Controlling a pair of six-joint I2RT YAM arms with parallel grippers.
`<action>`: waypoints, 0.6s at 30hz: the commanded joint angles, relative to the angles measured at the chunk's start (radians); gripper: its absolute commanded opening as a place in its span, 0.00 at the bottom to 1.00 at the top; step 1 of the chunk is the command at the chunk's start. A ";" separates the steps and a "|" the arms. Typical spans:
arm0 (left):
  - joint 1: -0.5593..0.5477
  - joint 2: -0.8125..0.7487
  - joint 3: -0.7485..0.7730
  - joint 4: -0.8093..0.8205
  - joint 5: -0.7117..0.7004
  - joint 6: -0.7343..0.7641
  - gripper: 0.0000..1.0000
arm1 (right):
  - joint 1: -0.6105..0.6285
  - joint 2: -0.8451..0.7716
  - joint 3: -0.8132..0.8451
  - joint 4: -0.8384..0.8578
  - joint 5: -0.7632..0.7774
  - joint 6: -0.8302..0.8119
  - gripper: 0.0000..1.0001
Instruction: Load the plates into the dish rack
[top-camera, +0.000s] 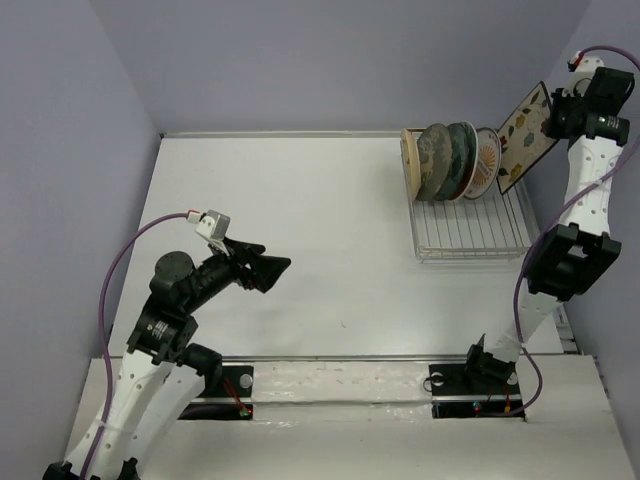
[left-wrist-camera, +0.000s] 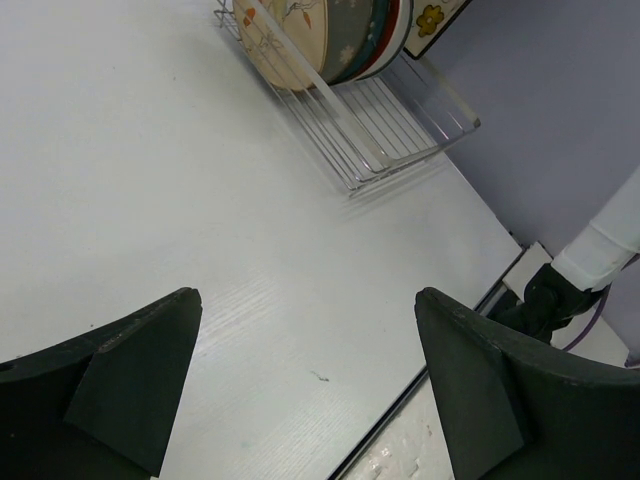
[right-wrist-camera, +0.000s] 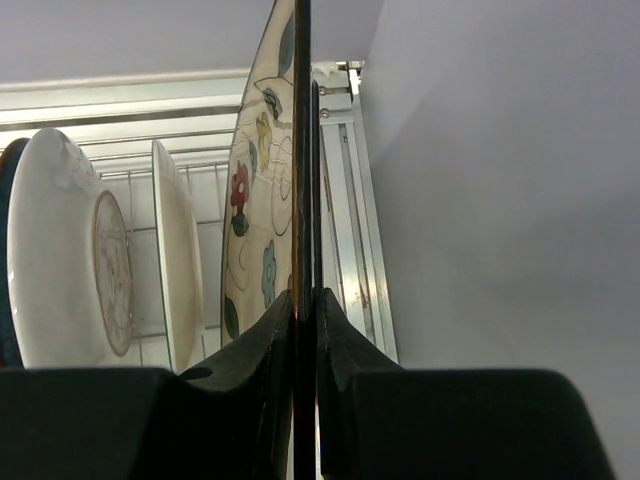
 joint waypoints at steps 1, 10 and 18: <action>-0.006 0.003 0.000 0.025 0.027 0.005 0.99 | 0.067 -0.054 0.091 0.258 0.120 -0.002 0.07; -0.037 -0.006 0.002 0.025 0.025 0.006 0.99 | 0.170 -0.099 -0.058 0.413 0.420 -0.073 0.07; -0.040 -0.006 0.003 0.022 0.021 0.006 0.99 | 0.204 -0.105 -0.140 0.456 0.411 -0.080 0.07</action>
